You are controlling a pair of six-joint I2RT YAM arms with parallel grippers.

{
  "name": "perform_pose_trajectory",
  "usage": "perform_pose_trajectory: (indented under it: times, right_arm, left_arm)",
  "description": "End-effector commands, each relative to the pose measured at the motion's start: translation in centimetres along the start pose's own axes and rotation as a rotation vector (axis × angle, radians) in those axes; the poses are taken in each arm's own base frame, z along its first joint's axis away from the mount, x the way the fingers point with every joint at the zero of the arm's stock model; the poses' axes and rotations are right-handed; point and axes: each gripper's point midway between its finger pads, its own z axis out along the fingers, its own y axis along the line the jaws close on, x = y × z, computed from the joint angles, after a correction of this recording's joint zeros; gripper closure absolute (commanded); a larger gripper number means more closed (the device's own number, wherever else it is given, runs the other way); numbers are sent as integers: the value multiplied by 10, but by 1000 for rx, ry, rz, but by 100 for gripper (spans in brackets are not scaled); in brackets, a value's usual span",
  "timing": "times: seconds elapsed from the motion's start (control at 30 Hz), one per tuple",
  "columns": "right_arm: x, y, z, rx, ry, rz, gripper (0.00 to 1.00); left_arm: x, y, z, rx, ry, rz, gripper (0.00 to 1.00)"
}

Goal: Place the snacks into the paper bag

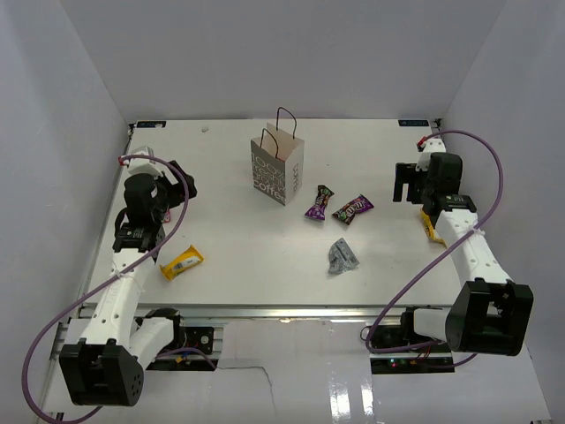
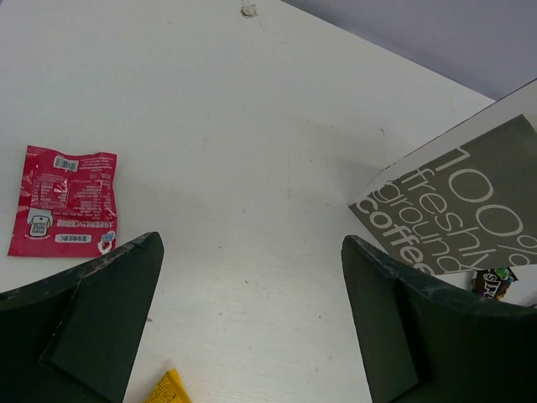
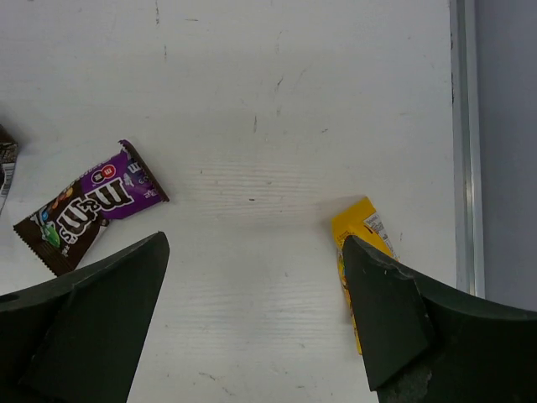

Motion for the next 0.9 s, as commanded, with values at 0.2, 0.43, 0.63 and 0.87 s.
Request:
perform_pose_trajectory:
  times: [0.2,0.43,0.63,0.87]
  right_arm:
    - [-36,52,-23,-360,-107,-254,10]
    - [-5,115,-55,-767,-73,-569,10]
    - [0,91,-17,-727,83,-198,8]
    - [10,64,34,-452,236,219,7]
  left_arm:
    - [0,-4,-10,18,-3,-49,2]
    - [4,-8,-13,40,15,-47,2]
    - [14,-21,-19,109,75,-79,2]
    - [26,-28,-33,146,116,-170,2]
